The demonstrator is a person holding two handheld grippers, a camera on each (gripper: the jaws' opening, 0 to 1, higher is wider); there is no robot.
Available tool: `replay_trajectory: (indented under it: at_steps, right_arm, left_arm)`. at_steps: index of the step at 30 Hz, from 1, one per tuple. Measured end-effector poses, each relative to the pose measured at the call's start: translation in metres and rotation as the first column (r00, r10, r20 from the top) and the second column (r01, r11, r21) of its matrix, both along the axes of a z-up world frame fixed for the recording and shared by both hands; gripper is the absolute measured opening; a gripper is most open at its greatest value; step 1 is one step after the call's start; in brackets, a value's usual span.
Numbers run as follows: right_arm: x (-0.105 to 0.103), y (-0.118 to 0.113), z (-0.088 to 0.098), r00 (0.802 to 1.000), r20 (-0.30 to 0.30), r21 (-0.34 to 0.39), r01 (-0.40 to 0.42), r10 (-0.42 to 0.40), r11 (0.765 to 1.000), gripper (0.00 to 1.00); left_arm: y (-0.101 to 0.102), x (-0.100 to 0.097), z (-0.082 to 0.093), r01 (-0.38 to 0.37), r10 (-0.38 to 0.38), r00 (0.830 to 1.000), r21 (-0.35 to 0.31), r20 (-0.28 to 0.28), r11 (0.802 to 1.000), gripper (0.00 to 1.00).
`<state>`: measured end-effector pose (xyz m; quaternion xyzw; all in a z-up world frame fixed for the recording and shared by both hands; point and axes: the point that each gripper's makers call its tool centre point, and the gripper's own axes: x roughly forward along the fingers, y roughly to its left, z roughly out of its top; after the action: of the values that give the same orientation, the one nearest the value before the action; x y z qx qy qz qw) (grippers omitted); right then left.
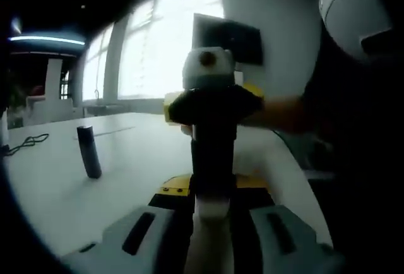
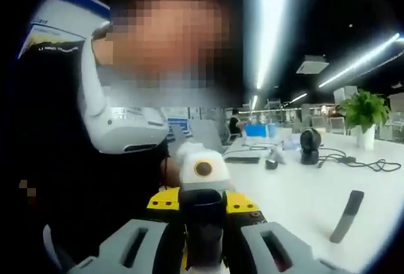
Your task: Pick up cosmetic bottle twist off cap place on table pick up cap screw tight cap place on table
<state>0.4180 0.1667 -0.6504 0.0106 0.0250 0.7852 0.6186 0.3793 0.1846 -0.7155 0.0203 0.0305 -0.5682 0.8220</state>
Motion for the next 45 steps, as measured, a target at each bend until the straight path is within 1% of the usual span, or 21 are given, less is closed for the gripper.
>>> replay_trajectory:
  at_steps: [4, 5, 6, 12, 15, 20, 21, 22, 26, 28, 30, 37, 44, 45]
  right_arm:
    - [-0.006, 0.002, 0.000, 0.998, 0.027, -0.007, 0.055, -0.054, 0.998, 0.16]
    - [-0.012, 0.004, 0.000, 0.997, 0.036, -0.009, 0.067, -0.066, 0.998, 0.16]
    - [-0.011, 0.003, 0.000, 0.996, 0.040, -0.008, 0.083, -0.082, 0.997, 0.16]
    - [-0.022, 0.010, -0.001, 0.989, 0.042, -0.008, 0.144, -0.144, 0.990, 0.16]
    - [-0.021, 0.013, -0.002, 0.979, 0.046, -0.014, 0.198, -0.197, 0.980, 0.15]
    - [-0.027, 0.017, -0.002, 0.967, 0.048, -0.004, 0.250, -0.249, 0.968, 0.15]
    - [-0.028, 0.018, -0.002, 0.967, 0.042, -0.006, 0.252, -0.251, 0.968, 0.16]
    - [-0.031, 0.018, -0.001, 0.965, 0.057, -0.002, 0.256, -0.255, 0.967, 0.16]
    - [-0.037, 0.023, -0.001, 0.961, 0.051, -0.002, 0.272, -0.272, 0.962, 0.16]
    - [-0.038, 0.024, -0.001, 0.959, 0.044, -0.002, 0.280, -0.280, 0.960, 0.16]
    - [-0.040, 0.026, 0.000, 0.959, 0.050, -0.001, 0.279, -0.279, 0.960, 0.16]
    - [-0.037, 0.023, -0.002, 0.959, 0.049, -0.010, 0.279, -0.278, 0.960, 0.17]
    - [-0.036, 0.023, -0.001, 0.960, 0.044, 0.003, 0.278, -0.278, 0.961, 0.17]
    - [-0.043, 0.054, -0.002, 0.960, 0.035, 0.007, 0.279, -0.279, 0.960, 0.17]
  left_arm:
    - [0.000, -0.002, 0.000, 0.001, -0.002, 1.000, 0.010, 0.013, 1.000, 0.09]
    - [0.000, -0.002, 0.000, 0.001, -0.002, 1.000, 0.013, 0.018, 1.000, 0.09]
    - [0.000, -0.002, 0.000, 0.001, -0.002, 1.000, 0.014, 0.020, 1.000, 0.09]
    - [0.001, -0.002, 0.000, -0.008, 0.007, 1.000, 0.027, 0.022, 1.000, 0.08]
    - [0.003, 0.000, 0.000, -0.023, 0.022, 0.999, 0.029, 0.025, 0.999, 0.07]
    - [0.003, -0.001, -0.001, -0.031, 0.030, 0.999, 0.031, 0.033, 0.999, 0.07]
    - [0.003, -0.001, -0.001, -0.031, 0.030, 0.999, 0.030, 0.033, 0.999, 0.07]
    - [0.003, -0.002, -0.001, -0.030, 0.029, 0.999, 0.030, 0.034, 0.999, 0.08]
    - [0.002, -0.004, 0.000, -0.030, 0.029, 0.999, 0.027, 0.031, 0.999, 0.08]
    - [0.002, -0.004, 0.000, -0.029, 0.028, 0.999, 0.024, 0.034, 0.999, 0.09]
    - [0.001, -0.005, 0.000, -0.026, 0.025, 0.999, 0.022, 0.037, 0.999, 0.09]
    - [0.000, -0.008, 0.002, -0.019, 0.019, 0.999, 0.017, 0.043, 1.000, 0.10]
    - [0.000, -0.004, 0.001, -0.017, 0.016, 0.999, 0.014, 0.043, 1.000, 0.10]
    - [0.000, -0.004, 0.001, -0.017, 0.017, 0.999, 0.013, 0.042, 1.000, 0.10]
